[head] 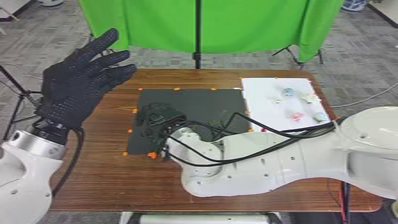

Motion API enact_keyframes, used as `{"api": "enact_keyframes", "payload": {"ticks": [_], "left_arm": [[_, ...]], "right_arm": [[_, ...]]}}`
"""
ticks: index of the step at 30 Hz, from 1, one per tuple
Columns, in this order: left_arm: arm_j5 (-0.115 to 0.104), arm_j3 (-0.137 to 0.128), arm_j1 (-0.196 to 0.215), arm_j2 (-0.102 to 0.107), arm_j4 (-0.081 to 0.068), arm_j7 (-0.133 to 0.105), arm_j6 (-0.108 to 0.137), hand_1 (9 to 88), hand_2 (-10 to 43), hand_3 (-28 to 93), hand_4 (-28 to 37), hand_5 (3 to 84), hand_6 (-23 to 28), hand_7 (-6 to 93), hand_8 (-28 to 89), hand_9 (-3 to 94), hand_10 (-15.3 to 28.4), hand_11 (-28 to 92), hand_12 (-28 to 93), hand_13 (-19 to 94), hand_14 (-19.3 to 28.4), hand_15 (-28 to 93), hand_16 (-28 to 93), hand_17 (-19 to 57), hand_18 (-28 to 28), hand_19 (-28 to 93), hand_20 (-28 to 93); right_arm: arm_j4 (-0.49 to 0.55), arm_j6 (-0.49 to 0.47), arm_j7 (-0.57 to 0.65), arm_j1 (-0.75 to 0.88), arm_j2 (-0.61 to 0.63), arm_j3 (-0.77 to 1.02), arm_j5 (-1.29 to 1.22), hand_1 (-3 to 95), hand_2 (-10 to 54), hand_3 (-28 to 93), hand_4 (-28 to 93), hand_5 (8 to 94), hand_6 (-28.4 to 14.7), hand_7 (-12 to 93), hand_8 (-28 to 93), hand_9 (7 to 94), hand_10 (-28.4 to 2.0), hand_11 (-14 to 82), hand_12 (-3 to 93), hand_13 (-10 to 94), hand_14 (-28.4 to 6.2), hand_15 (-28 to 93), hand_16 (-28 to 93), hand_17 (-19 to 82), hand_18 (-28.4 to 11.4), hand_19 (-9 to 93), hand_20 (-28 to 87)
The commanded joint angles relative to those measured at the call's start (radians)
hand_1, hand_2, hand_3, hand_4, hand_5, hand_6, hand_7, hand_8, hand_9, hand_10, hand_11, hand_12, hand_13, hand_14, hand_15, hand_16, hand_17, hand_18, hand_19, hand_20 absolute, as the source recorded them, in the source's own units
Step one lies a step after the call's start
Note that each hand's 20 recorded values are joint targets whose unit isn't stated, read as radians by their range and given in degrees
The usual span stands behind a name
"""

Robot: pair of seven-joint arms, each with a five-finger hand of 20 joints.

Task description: Arrange flowers

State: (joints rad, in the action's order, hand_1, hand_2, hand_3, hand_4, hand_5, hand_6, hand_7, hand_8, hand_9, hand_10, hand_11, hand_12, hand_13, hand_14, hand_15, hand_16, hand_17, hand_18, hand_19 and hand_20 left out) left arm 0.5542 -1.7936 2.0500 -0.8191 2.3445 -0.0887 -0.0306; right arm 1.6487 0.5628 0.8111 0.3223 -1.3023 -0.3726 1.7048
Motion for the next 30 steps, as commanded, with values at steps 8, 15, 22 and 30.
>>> {"api": "enact_keyframes", "payload": {"ticks": [8, 15, 22, 30], "left_arm": [[-0.011, -0.042, 0.101, -0.004, 0.019, -0.048, 0.018, 20.3, 7.0, 75, -28.3, 26.6, 4.9, 15.0, -11, 23.8, 17.9, 19, 12, 16, 26.2, 45, -6, -13.7, 23.5, 50, 25], [-0.005, -0.14, 0.291, -0.025, 0.085, -0.141, 0.093, 20.4, 7.0, 75, -28.3, 26.6, 4.9, 15.1, -11, 23.8, 17.9, 19, 12, 16, 26.2, 45, -6, -13.8, 23.6, 50, 25], [0.001, -0.194, 0.423, -0.089, 0.128, -0.168, 0.13, 20.2, 6.9, 75, -28.3, 26.6, 4.9, 15.1, -11, 23.8, 17.9, 19, 12, 16, 26.2, 45, -6, -13.7, 23.5, 50, 25], [0.002, -0.196, 0.503, -0.125, 0.145, -0.189, 0.153, 19.7, 7.0, 75, -28.3, 26.6, 4.8, 15.1, -11, 23.9, 17.9, 19, 12, 16, 26.3, 45, -6, -13.5, 23.7, 51, 26]], "right_arm": [[0.016, 0.014, 0.02, -0.031, 0.003, -0.011, -0.007, 52.5, -9.5, 54, -28, 61.9, 8.0, 19, -13, 87.8, -3.0, 13.0, 19.0, 80, -1.7, 61, 19, 27, -15.1, 80, 27], [0.078, 0.061, -0.024, -0.054, 0.059, 0.028, 0.009, 48.5, -9.5, 60, -28, 64.1, 7.2, 18, -11, 89.1, -5.1, 18.3, 15.6, 81, -2.7, 61, 19, 27, -16.2, 80, 27], [0.19, -0.031, 0.024, 0.091, 0.258, 0.247, 0.126, 40.7, -9.5, 69, -28, 60.1, 4.2, 16, -14, 84.6, -8.5, 19.3, 15.3, 78, -5.1, 61, 19, 26, -18.4, 80, 26], [0.244, -0.118, 0.096, 0.327, 0.506, 0.568, 0.17, 35.9, -8.4, 71, -28, 55.7, 1.3, 15, -13, 79.4, -11.1, 19.2, 14.7, 75, -7.8, 61, 17, 25, -19.7, 79, 25]]}}
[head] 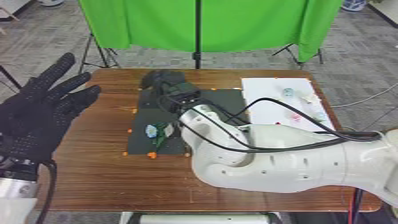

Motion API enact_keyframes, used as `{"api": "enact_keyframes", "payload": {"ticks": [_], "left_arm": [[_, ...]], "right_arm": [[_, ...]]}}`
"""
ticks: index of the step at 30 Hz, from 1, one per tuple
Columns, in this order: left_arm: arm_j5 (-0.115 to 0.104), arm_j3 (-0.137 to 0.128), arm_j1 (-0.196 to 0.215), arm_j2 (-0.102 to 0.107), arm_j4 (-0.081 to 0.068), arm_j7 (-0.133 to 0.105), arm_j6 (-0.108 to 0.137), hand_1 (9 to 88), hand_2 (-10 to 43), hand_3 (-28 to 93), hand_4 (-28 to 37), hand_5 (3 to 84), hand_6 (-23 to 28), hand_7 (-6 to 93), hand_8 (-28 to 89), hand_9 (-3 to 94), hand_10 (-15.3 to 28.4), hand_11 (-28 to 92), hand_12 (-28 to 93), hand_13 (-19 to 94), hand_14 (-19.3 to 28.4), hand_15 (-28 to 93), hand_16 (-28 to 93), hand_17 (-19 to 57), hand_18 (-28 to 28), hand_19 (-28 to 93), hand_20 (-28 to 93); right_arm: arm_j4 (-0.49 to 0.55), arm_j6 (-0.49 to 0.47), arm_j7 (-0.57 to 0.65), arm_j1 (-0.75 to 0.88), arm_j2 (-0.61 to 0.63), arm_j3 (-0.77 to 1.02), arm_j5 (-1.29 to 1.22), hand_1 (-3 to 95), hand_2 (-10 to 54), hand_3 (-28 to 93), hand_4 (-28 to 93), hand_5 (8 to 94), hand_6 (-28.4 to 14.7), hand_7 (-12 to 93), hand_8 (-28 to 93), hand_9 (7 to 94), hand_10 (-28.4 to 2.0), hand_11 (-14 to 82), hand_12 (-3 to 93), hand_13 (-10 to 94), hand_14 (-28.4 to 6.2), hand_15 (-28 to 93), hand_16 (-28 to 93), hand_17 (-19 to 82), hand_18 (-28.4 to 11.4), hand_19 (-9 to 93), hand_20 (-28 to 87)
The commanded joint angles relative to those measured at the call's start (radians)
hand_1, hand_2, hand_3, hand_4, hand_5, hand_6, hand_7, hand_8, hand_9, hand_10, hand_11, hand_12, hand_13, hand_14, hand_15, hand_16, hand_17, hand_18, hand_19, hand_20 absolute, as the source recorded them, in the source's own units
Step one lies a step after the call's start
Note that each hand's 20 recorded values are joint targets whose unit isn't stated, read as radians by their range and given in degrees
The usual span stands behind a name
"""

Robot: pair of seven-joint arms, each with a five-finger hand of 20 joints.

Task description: Arrange flowers

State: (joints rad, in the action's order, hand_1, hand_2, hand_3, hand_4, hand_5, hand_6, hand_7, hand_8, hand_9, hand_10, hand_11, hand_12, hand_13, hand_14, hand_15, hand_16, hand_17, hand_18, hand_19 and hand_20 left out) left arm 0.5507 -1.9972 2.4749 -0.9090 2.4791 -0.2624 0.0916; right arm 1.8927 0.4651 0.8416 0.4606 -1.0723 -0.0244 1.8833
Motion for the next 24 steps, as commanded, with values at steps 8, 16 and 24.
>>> {"api": "enact_keyframes", "payload": {"ticks": [8, 16, 24], "left_arm": [[0.011, 0.023, 0.048, -0.04, 0.001, 0.014, 0.036, 19.6, 7.1, 74, -28.3, 26.5, 4.9, 15.0, -11, 23.9, 17.9, 19, 13, 17, 26.3, 45, -6, -13.2, 23.6, 51, 27], [-0.004, 0.029, 0.063, -0.024, -0.003, 0.004, 0.046, 19.4, 7.1, 74, -28.3, 26.5, 4.8, 15.0, -11, 23.9, 17.9, 19, 13, 16, 26.3, 45, -6, -13.1, 23.6, 51, 28], [-0.012, 0.043, 0.044, -0.007, -0.013, 0.004, 0.045, 19.3, 7.2, 74, -28.3, 26.4, 4.7, 15.1, -11, 23.9, 17.9, 19, 13, 16, 26.2, 45, -6, -13.1, 23.6, 50, 28]], "right_arm": [[-0.022, 0.003, 0.129, 0.302, 0.47, 0.34, 0.002, 35.1, -8.0, 72, -28, 59.1, 1.1, 14, -13, 80.4, -11.4, 20.4, 14.5, 75, -8.3, 61, 15, 26, -20.7, 80, 24], [-0.027, -0.052, 0.227, 0.548, 0.555, 0.605, -0.031, 33.7, -8.2, 72, -28, 54.2, -0.9, 13, -12, 79.4, -13.4, 20.0, 14.5, 77, -9.3, 61, 15, 29, -22.2, 81, 23], [-0.061, -0.104, 0.24, 0.607, 0.579, 0.641, -0.048, 33.8, -8.2, 72, -28, 51.8, -2.9, 12, -11, 78.6, -14.2, 20.5, 14.3, 77, -9.6, 61, 15, 30, -23.0, 83, 20]]}}
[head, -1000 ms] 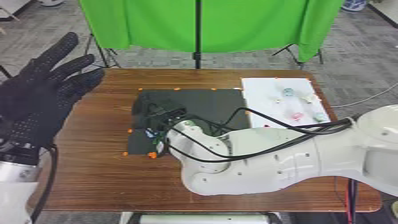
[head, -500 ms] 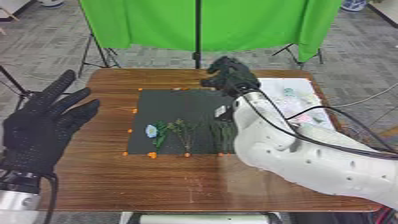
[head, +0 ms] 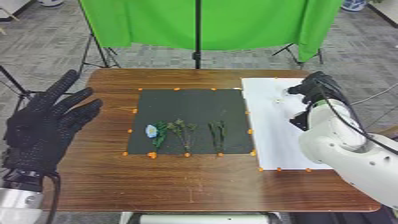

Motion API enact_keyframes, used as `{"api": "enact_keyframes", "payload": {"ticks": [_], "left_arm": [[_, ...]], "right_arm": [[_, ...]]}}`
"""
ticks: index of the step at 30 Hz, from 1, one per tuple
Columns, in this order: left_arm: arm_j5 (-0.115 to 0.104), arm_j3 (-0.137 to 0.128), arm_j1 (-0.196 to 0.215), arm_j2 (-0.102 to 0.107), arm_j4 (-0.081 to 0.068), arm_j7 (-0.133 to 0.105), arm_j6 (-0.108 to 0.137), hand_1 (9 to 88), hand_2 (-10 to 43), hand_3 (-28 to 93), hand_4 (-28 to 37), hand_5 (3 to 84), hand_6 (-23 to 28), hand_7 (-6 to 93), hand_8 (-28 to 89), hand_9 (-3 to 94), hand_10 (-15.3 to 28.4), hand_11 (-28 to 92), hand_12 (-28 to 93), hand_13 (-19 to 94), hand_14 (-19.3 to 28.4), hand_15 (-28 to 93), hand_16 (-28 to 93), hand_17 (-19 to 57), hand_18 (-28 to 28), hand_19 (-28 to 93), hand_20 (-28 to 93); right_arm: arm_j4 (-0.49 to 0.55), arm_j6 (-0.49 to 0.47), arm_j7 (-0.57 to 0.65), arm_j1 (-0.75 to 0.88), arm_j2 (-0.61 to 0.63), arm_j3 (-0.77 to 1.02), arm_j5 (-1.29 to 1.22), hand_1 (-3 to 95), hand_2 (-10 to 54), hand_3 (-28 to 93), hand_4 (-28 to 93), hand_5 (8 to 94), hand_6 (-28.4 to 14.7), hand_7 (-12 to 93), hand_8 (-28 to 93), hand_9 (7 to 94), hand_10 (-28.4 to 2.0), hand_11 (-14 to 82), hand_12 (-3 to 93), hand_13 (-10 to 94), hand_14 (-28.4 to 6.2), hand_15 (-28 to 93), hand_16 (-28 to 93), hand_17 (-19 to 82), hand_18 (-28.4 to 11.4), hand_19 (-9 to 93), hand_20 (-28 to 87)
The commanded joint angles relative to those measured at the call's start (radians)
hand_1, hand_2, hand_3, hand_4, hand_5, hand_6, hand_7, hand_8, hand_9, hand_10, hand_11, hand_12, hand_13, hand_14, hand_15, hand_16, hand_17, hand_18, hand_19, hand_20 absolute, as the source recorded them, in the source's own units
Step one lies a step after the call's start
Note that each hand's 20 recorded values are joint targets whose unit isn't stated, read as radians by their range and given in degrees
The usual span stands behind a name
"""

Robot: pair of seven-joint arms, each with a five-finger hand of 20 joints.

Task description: Arrange flowers

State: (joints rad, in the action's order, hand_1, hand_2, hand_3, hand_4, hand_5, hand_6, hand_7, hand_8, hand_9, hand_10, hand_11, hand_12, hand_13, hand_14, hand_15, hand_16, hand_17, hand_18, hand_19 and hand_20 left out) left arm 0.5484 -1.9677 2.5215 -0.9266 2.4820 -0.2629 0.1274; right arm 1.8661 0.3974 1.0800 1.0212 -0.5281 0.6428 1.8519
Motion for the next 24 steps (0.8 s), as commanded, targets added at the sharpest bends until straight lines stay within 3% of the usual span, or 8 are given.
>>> {"api": "enact_keyframes", "payload": {"ticks": [1, 3, 4, 9, 12, 16, 22, 24], "left_arm": [[-0.009, 0.015, -0.007, 0.009, -0.017, 0.01, 0.008, 19.3, 7.3, 74, -28.3, 26.4, 4.7, 15.1, -11, 23.9, 17.9, 19, 12, 16, 26.2, 45, -6, -13.1, 23.6, 50, 28], [-0.009, 0.017, -0.01, 0.01, -0.015, 0.012, 0.009, 19.4, 7.3, 74, -28.3, 26.4, 4.8, 15.1, -11, 23.9, 17.9, 19, 12, 16, 26.2, 45, -6, -13.1, 23.6, 50, 28], [-0.008, 0.018, -0.017, 0.01, -0.019, 0.016, -0.004, 19.4, 7.3, 74, -28.3, 26.4, 4.7, 15.1, -11, 23.9, 17.9, 19, 13, 16, 26.2, 45, -6, -13.1, 23.6, 50, 28], [-0.014, 0.02, -0.024, 0.02, -0.022, 0.022, -0.001, 19.4, 7.4, 74, -28.3, 26.4, 4.7, 15.2, -11, 23.9, 17.9, 19, 13, 16, 26.2, 45, -6, -13.2, 23.6, 50, 29], [-0.017, 0.019, -0.015, 0.03, -0.019, 0.015, 0.012, 19.4, 7.3, 74, -28.3, 26.4, 4.8, 15.1, -11, 23.8, 17.9, 19, 12, 16, 26.2, 45, -6, -13.2, 23.6, 50, 29], [-0.016, 0.026, -0.014, 0.033, -0.02, 0.006, 0.008, 19.4, 7.3, 74, -28.3, 26.4, 4.8, 15.1, -11, 23.8, 17.9, 19, 12, 16, 26.2, 45, -6, -13.3, 23.7, 50, 29], [-0.023, 0.037, -0.007, 0.032, -0.028, 0.002, 0.011, 19.5, 7.3, 74, -28.3, 26.4, 4.8, 15.1, -11, 23.8, 17.9, 19, 12, 16, 26.2, 45, -6, -13.3, 23.7, 50, 29], [-0.026, 0.039, -0.004, 0.029, -0.026, 0.004, 0.02, 19.5, 7.3, 74, -28.3, 26.4, 4.8, 15.1, -11, 23.8, 17.9, 19, 12, 16, 26.2, 45, -6, -13.3, 23.7, 50, 29]], "right_arm": [[-0.043, -0.047, 0.0, 0.038, 0.033, -0.043, -0.008, 34.0, -8.3, 72, -28, 51.9, -2.4, 12, -11, 78.7, -14.2, 20.6, 14.3, 77, -9.6, 61, 15, 30, -22.9, 83, 20], [-0.056, -0.061, -0.006, 0.016, 0.03, -0.077, -0.013, 35.0, -8.9, 72, -28, 52.3, -1.4, 13, -12, 78.7, -14.1, 20.7, 14.3, 77, -9.6, 61, 15, 30, -22.9, 83, 19], [-0.059, -0.065, -0.004, 0.016, 0.029, -0.084, -0.017, 35.1, -9.1, 72, -28, 52.3, -1.1, 13, -12, 78.7, -14.1, 20.7, 14.3, 77, -9.5, 61, 15, 30, -22.9, 83, 18], [-0.078, -0.086, -0.014, 0.003, 0.021, -0.12, -0.012, 35.9, -9.4, 73, -28, 52.4, 0.3, 13, -12, 78.6, -13.8, 20.5, 14.3, 77, -9.3, 60, 15, 30, -22.9, 83, 17], [-0.097, -0.089, -0.01, -0.021, 0.011, -0.156, 0.001, 36.3, -9.5, 72, -28, 52.5, 0.7, 13, -12, 78.4, -13.5, 20.4, 14.3, 77, -9.4, 60, 15, 30, -22.9, 83, 16], [-0.117, -0.062, -0.012, -0.065, 0.004, -0.215, 0.024, 37.2, -9.5, 72, -28, 53.8, 2.3, 14, -13, 78.3, -13.4, 20.1, 14.2, 77, -9.3, 60, 16, 30, -22.9, 83, 16], [-0.15, -0.028, -0.002, -0.15, -0.015, -0.344, 0.094, 43.3, -9.5, 71, -28, 66.2, 4.8, 15, -13, 83.3, -10.1, 18.7, 14.4, 79, -7.4, 57, 16, 31, -22.1, 82, 16], [-0.161, -0.011, 0.005, -0.156, -0.021, -0.364, 0.124, 48.5, -9.5, 65, -28, 71.8, 4.7, 14, -7, 86.4, -8.1, 15.7, 18.2, 81, -6.3, 55, 18, 32, -21.6, 81, 17]]}}
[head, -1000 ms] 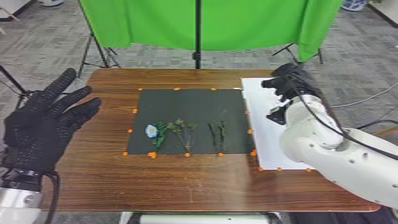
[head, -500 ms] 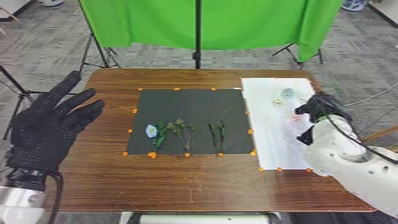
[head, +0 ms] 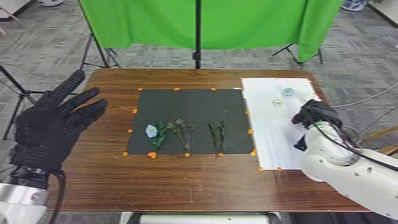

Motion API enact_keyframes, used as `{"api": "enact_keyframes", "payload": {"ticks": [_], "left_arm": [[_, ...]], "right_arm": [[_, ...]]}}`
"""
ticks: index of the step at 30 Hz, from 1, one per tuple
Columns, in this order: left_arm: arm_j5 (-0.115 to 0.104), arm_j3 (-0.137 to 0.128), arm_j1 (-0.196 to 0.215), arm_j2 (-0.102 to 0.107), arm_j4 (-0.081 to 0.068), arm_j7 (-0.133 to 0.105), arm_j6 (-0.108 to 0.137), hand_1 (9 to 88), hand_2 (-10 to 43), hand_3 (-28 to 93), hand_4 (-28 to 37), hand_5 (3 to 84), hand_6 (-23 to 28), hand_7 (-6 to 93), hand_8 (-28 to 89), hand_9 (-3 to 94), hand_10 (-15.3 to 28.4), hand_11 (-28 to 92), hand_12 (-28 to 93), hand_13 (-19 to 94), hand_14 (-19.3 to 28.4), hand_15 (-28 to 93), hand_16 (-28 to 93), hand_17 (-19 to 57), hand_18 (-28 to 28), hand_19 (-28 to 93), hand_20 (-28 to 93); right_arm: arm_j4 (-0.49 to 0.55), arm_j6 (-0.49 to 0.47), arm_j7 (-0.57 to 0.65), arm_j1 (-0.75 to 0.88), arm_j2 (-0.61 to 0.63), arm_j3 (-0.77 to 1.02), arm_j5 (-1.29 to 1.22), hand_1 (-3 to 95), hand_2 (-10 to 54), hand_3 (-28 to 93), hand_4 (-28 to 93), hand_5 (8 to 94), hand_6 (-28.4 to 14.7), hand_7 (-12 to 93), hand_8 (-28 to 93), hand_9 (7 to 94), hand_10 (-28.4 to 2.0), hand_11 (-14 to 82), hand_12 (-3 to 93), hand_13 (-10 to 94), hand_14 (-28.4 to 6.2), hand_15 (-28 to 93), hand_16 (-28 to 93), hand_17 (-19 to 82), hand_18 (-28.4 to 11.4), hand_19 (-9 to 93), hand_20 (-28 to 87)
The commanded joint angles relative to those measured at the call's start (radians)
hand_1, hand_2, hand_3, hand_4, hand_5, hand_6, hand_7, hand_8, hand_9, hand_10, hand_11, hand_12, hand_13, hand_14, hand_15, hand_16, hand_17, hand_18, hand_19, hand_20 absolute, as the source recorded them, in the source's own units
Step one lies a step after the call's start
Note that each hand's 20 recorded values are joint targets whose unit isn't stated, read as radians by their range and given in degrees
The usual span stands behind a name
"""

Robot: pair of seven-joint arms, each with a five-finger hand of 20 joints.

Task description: Arrange flowers

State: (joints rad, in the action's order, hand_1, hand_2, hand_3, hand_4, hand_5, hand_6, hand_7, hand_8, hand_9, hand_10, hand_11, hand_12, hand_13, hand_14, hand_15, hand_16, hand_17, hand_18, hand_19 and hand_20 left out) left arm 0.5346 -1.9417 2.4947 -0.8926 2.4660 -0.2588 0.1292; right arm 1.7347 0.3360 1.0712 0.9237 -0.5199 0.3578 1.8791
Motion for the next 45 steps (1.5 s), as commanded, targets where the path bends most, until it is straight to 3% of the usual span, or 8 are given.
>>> {"api": "enact_keyframes", "payload": {"ticks": [1, 4, 11, 19, 28, 36, 41, 45], "left_arm": [[-0.009, 0.012, 0.021, -0.008, -0.012, 0.005, 0.011, 19.5, 7.3, 74, -28.3, 26.5, 4.8, 15.1, -11, 23.8, 17.9, 19, 12, 16, 26.2, 45, -6, -13.3, 23.6, 50, 29], [-0.009, 0.002, 0.04, -0.014, -0.007, -0.006, 0.003, 19.6, 7.3, 74, -28.3, 26.4, 4.8, 15.2, -11, 23.8, 17.9, 19, 12, 16, 26.1, 45, -6, -13.3, 23.6, 50, 29], [-0.003, -0.001, 0.036, -0.029, -0.006, 0.008, -0.003, 19.6, 7.4, 74, -28.3, 26.5, 4.8, 15.2, -11, 23.8, 17.9, 19, 12, 16, 26.2, 45, -6, -13.4, 23.6, 50, 29], [0.001, -0.009, 0.036, -0.039, -0.005, 0.009, -0.005, 19.7, 7.1, 75, -28.3, 26.4, 4.8, 15.3, -11, 23.7, 17.8, 19, 12, 16, 26.2, 45, -6, -13.3, 23.6, 50, 29], [0.004, -0.004, 0.022, -0.041, -0.009, 0.019, -0.01, 20.1, 7.0, 75, -28.3, 26.4, 4.8, 15.2, -11, 23.7, 17.9, 19, 12, 16, 26.2, 45, -6, -13.3, 23.6, 50, 29], [0.005, -0.005, 0.026, -0.047, -0.009, 0.014, -0.01, 20.3, 6.9, 75, -28.3, 26.4, 4.8, 15.2, -11, 23.8, 17.8, 19, 12, 16, 26.2, 45, -6, -13.3, 23.6, 50, 29], [0.005, -0.003, 0.019, -0.048, -0.011, 0.019, -0.015, 20.4, 6.9, 75, -28.3, 26.3, 4.7, 15.4, -11, 23.8, 17.8, 20, 12, 16, 26.2, 45, -6, -13.2, 23.6, 50, 29], [0.004, -0.008, 0.025, -0.046, -0.01, 0.015, -0.018, 20.4, 6.9, 75, -28.3, 26.4, 4.8, 15.3, -11, 23.8, 17.8, 20, 12, 16, 26.2, 45, -6, -13.2, 23.6, 50, 29]], "right_arm": [[-0.031, 0.074, 0.022, -0.067, -0.028, -0.101, 0.114, 52.4, -9.5, 61, -28, 77.0, 4.6, 14, -4, 89.0, -6.8, 12.4, 21.6, 82, -5.7, 54, 18, 33, -21.0, 81, 18], [-0.022, 0.113, 0.04, -0.072, -0.021, -0.129, 0.178, 56.4, -9.5, 59, -28, 85.0, 4.7, 15, 0, 93.4, -5.2, 12.1, 24.9, 85, -4.2, 53, 20, 34, -19.6, 82, 19], [0.004, 0.096, 0.067, -0.082, -0.018, -0.117, 0.202, 55.6, -9.5, 63, -28, 86.2, 3.9, 16, 2, 93.6, -5.2, 14.4, 25.7, 85, -3.8, 55, 21, 34, -18.9, 83, 19], [0.081, -0.046, -0.012, -0.029, -0.011, -0.005, 0.119, 41.9, -9.5, 80, -28, 51.7, -3.8, 14, -12, 70.1, -13.9, 25.3, 15.1, 70, -8.6, 65, 16, 26, -23.6, 81, 20], [0.031, -0.113, -0.015, -0.068, -0.056, -0.049, 0.075, 39.9, -9.5, 77, -28, 44.8, -0.2, 13, -11, 65.7, -15.6, 23.2, 13.9, 67, -9.9, 65, 14, 25, -25.2, 79, 20], [-0.019, -0.113, -0.007, -0.07, -0.065, -0.075, 0.071, 41.0, -9.5, 74, -28, 51.2, 2.7, 14, -13, 69.3, -15.9, 19.6, 13.2, 70, -10.0, 62, 13, 26, -25.6, 77, 21], [-0.048, -0.066, -0.006, -0.086, -0.082, -0.129, 0.106, 46.8, -9.5, 73, -28, 67.9, 4.6, 15, -12, 76.8, -10.2, 17.1, 13.8, 76, -7.5, 55, 15, 28, -23.9, 76, 21], [-0.053, 0.026, 0.007, -0.114, -0.082, -0.203, 0.178, 57.0, -9.5, 59, -28, 82.8, 4.8, 15, -1, 89.5, -6.2, 6.7, 25.9, 83, -4.8, 51, 20, 30, -21.8, 77, 23]]}}
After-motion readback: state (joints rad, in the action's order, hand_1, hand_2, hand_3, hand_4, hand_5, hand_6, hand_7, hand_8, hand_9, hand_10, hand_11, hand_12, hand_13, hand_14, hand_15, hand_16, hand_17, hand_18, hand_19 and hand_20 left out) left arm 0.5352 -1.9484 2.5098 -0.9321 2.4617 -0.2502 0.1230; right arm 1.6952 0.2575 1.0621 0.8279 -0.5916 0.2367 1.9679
